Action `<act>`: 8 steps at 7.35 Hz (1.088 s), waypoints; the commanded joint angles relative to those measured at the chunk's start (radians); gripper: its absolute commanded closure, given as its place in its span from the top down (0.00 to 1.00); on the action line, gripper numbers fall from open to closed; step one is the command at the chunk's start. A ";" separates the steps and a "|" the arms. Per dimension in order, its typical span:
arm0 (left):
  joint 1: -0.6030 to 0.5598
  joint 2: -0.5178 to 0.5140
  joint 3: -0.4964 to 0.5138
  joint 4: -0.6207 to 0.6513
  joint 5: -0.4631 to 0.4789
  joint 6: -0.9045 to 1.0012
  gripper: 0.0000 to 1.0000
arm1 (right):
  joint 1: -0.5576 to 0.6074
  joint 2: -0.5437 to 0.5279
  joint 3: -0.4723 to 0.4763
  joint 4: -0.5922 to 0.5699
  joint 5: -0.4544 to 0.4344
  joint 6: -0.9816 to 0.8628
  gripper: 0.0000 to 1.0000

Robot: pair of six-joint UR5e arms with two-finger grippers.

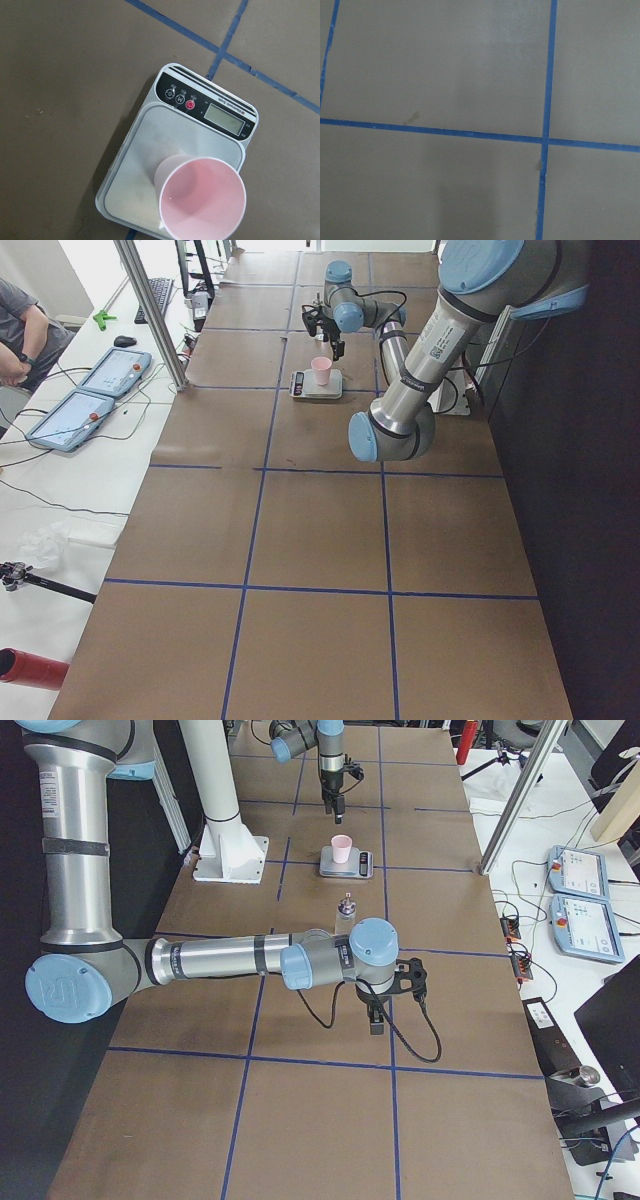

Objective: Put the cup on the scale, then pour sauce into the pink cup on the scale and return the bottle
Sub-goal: 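Lift the left gripper away from the scale while the right gripper approaches the bottle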

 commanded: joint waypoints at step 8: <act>-0.388 0.310 -0.245 0.143 -0.143 0.653 1.00 | -0.612 -0.157 0.721 -0.050 -0.400 0.962 1.00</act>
